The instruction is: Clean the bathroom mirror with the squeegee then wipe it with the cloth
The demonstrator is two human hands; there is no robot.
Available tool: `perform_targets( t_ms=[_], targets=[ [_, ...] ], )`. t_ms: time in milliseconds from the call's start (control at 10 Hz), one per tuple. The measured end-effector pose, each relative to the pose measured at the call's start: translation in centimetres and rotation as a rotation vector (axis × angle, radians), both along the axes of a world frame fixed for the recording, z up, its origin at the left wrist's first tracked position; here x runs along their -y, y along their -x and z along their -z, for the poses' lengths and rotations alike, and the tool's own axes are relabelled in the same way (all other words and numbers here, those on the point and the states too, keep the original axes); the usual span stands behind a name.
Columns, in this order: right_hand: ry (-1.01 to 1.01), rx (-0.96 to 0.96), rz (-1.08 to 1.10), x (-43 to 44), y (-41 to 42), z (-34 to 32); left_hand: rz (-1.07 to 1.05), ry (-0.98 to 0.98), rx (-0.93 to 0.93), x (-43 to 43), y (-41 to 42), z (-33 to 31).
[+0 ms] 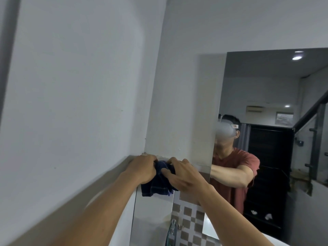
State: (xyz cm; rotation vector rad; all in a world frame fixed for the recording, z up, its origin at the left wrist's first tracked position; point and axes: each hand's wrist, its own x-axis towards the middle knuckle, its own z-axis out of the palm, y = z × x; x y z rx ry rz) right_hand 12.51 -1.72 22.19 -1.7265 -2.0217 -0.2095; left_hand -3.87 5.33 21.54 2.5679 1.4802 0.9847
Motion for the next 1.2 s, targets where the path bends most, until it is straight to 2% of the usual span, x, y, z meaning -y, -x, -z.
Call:
perform_targets(
  t_ms=[100,200,400,700,800,900,1200],
  targets=[
    [-0.024,0.072,0.018,-0.3,-0.3,0.0,-0.025,-0.062,0.018,0.2,-0.1,0.1],
    [-0.044,0.128,0.014,-0.3,-0.1,0.1,0.006,-0.116,0.129,0.8,-0.2,0.1],
    [-0.132,-0.082,-0.049,-0.7,-0.4,1.3,0.037,-0.073,0.080,0.8,0.1,0.6],
    [-0.165,-0.083,-0.065,-2.3,0.5,0.2,-0.056,-0.106,0.067,-0.4,0.7,0.3],
    [-0.174,-0.087,-0.047,-1.5,0.8,0.7,-0.098,-0.231,0.141,0.4,0.4,1.0],
    [-0.223,-0.122,0.009,2.1,-0.4,2.9,0.004,-0.281,0.157,2.7,-1.3,3.1],
    [-0.223,-0.104,-0.001,3.2,0.0,1.6,-0.041,-0.341,0.278,3.0,-0.4,2.6]
  ],
)
